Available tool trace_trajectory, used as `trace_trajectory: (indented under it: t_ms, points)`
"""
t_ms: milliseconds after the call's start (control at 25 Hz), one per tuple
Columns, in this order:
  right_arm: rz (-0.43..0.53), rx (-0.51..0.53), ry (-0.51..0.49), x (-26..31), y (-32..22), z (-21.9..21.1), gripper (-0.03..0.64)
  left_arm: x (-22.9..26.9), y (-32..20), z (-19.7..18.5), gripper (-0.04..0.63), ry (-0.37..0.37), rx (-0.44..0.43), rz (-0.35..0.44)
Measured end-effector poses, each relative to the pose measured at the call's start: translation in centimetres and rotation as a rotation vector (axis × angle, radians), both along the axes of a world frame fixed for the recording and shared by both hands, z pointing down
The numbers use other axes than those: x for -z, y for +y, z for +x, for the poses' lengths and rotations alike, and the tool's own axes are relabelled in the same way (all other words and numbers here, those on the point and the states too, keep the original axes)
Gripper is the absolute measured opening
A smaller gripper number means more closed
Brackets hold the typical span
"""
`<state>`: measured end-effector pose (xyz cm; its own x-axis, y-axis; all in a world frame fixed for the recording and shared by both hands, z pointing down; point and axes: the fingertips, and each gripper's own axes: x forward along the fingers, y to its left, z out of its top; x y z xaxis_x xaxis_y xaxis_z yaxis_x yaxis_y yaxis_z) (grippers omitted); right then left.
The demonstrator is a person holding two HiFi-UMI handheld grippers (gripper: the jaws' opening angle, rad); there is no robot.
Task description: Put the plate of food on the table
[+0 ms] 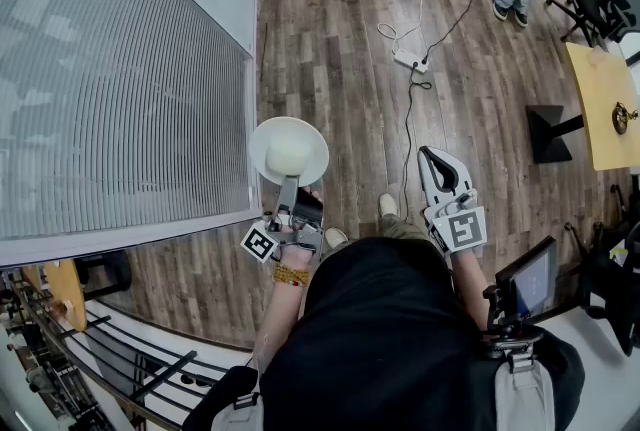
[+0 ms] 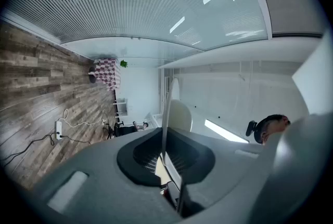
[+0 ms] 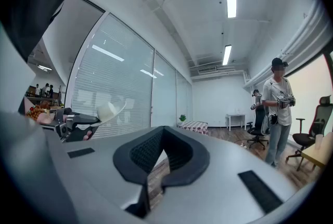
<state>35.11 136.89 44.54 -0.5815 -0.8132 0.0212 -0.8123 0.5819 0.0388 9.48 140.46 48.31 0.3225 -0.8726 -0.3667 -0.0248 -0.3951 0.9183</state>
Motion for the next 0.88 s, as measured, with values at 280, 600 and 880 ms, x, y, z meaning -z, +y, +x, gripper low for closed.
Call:
trace_trajectory:
  t_ms: [280,600,880]
  points:
    - [-0.081,0.160,-0.076,-3.0,0.5,-0.6,0.012,-1.2,0.8,1.0,0.015,-0.014,0.035,0.019]
    - [-0.155,0.321,-0.048,-4.2,-7.3,-1.5,0.012,-0.1,-4.9,2.3,0.015,-0.020,0.134,-0.021]
    - [-0.159,0.346,-0.039,-3.9,-14.9,-5.7,0.011,-1.5,-10.2,-1.4,0.015,0.012,0.171,-0.059]
